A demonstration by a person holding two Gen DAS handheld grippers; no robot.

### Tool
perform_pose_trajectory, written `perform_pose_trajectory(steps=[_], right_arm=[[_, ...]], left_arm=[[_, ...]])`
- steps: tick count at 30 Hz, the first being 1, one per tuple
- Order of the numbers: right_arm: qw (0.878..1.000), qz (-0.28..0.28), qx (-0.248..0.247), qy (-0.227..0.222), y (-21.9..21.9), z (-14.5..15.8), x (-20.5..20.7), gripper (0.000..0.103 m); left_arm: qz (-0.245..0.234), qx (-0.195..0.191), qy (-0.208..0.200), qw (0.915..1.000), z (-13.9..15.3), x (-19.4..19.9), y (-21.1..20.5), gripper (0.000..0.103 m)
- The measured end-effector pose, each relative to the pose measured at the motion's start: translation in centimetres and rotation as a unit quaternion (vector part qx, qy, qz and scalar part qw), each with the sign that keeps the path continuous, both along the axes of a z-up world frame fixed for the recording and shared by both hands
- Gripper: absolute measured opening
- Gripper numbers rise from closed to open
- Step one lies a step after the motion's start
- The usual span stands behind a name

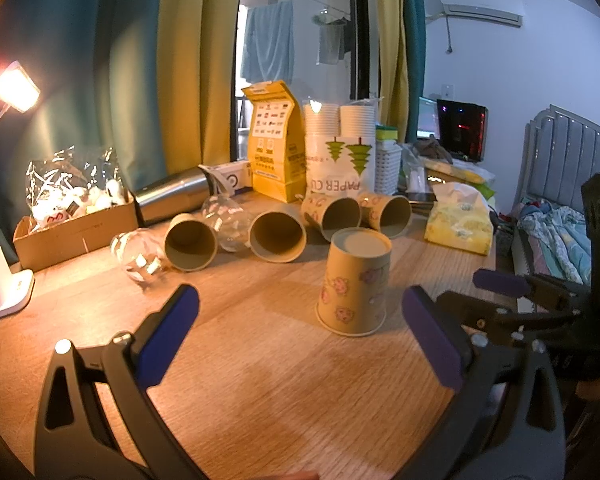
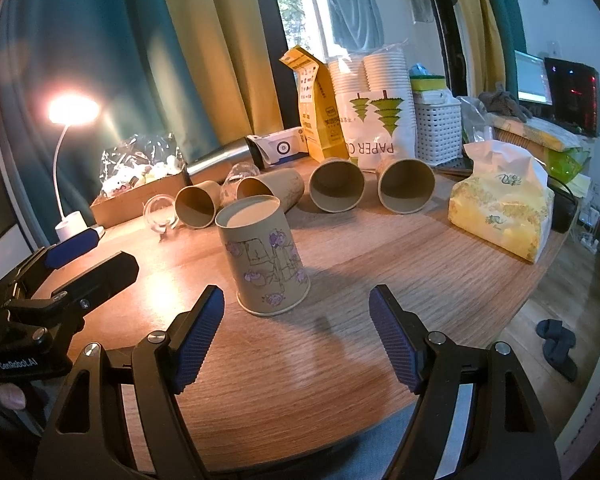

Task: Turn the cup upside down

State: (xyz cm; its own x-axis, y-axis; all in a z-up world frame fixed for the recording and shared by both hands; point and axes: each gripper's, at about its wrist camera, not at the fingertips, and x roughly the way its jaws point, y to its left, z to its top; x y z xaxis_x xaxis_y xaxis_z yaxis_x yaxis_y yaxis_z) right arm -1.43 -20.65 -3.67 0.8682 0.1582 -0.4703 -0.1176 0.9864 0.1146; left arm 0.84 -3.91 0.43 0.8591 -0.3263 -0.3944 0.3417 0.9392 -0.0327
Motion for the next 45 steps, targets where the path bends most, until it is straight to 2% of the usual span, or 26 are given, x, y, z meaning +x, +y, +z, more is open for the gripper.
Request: perform_pose_trajectory(steps=[40, 45], right_arm=[[1.000, 0.000, -0.001, -0.001, -0.38, 0.03, 0.03, 0.078], [1.000, 0.002, -0.004, -0.002, -0.66, 0.27, 0.22, 0.078]], left_arm=[[-0.001, 0.000, 0.000, 1.0000, -0.05, -0.05, 0.05, 0.103], [-0.018, 0.002, -0.021, 0.9996, 0.20, -0.91, -0.22, 0.103]])
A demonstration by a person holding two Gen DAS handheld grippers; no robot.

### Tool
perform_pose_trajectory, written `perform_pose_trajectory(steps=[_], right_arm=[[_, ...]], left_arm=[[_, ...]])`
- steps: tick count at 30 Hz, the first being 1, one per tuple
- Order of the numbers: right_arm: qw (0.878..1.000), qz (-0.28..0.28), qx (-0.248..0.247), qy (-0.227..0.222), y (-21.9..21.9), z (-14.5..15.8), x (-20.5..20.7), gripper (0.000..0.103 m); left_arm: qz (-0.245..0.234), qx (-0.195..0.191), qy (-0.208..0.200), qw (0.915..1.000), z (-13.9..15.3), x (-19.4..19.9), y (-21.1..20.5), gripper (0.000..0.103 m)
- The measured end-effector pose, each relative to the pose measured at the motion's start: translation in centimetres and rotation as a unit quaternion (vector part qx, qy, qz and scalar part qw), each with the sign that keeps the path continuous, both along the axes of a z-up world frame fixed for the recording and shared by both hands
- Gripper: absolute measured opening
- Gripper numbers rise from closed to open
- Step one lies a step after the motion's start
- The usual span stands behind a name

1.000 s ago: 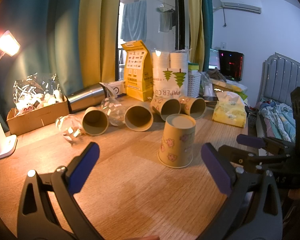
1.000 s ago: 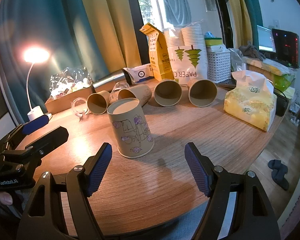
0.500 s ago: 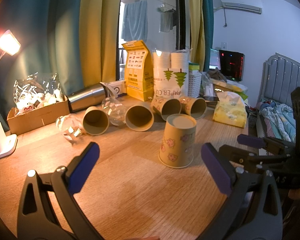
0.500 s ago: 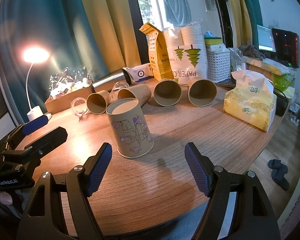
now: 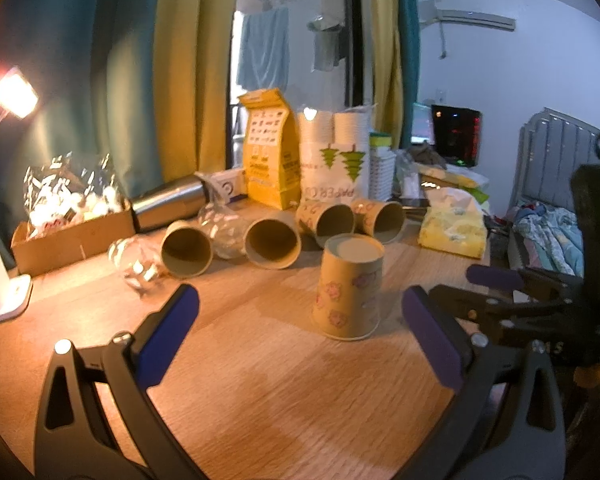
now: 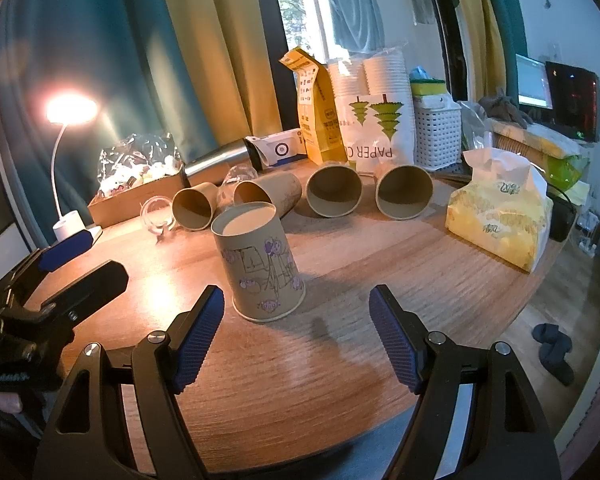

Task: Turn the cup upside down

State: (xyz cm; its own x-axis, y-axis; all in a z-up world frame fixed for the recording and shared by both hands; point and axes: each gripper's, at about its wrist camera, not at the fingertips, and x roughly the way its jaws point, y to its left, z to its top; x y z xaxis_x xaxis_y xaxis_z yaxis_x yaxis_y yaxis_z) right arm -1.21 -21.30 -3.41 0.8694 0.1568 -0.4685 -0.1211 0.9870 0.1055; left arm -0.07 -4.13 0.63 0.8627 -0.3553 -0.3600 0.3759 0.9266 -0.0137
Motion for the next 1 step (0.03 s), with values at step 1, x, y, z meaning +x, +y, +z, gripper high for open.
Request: perform_pose_trajectory(steps=[1], right_arm=[[1.000, 0.000, 0.000, 0.000, -0.12, 0.05, -0.02, 0.078]], left_arm=[[-0.006, 0.001, -0.004, 1.0000, 0.02, -0.17, -0.14, 0.103]])
